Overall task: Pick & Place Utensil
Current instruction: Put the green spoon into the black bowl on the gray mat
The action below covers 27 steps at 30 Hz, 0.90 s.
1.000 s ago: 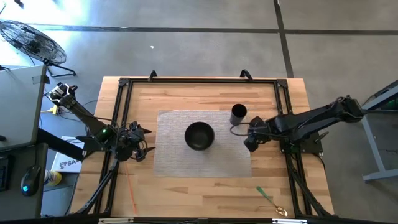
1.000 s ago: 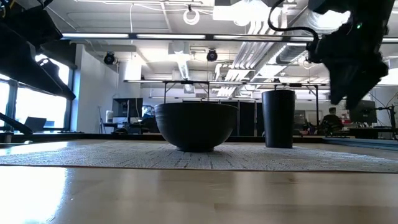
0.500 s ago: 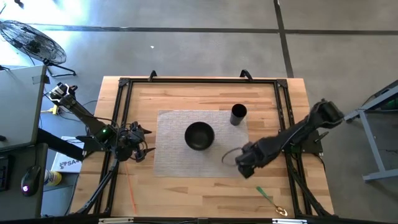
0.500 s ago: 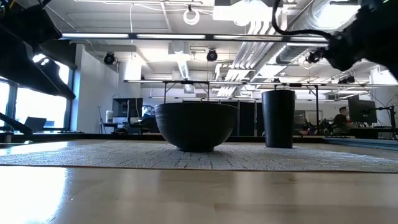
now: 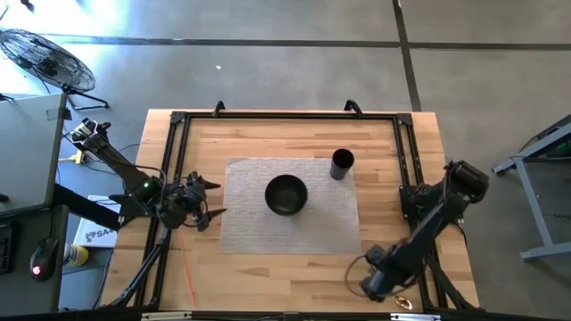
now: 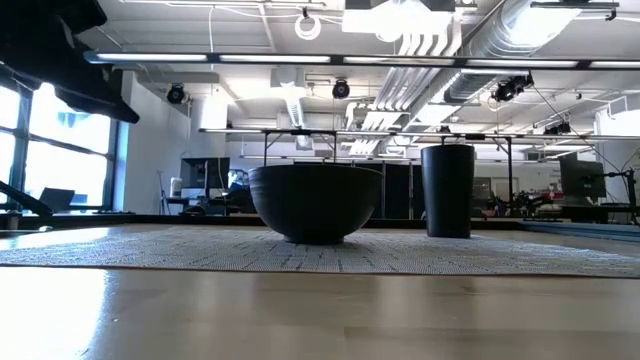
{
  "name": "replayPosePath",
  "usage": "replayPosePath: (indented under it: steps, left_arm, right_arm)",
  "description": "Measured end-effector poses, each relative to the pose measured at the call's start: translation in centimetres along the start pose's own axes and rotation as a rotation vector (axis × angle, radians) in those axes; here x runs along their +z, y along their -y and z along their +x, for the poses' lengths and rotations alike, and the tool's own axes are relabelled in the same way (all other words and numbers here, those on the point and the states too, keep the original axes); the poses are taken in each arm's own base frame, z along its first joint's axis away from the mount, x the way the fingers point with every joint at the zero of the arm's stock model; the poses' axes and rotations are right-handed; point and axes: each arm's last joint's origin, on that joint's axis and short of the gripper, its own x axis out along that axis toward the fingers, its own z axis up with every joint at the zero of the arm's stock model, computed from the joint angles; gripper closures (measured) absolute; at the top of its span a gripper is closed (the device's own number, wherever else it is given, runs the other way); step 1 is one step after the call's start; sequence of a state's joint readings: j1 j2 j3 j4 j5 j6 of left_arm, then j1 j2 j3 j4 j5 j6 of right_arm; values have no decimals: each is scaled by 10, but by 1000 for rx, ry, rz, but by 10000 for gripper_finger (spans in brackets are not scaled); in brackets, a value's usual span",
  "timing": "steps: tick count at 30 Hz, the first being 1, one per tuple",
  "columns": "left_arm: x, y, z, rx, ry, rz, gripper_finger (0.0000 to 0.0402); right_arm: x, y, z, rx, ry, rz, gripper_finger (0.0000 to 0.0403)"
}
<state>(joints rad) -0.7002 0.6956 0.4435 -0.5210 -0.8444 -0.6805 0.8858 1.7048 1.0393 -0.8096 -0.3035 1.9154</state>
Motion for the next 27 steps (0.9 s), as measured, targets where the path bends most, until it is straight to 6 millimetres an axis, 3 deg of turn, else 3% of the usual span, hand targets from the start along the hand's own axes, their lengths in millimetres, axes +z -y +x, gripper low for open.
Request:
replayPosePath:
  steps: [11,27]
  left_arm:
    - [7,6,0,-44,47,-76,12]
    - [7,6,0,-52,50,-87,12]
  right_arm:
    - [-26,4,25,-20,10,-27,91]
    - [-37,9,33,6,82,-57,226]
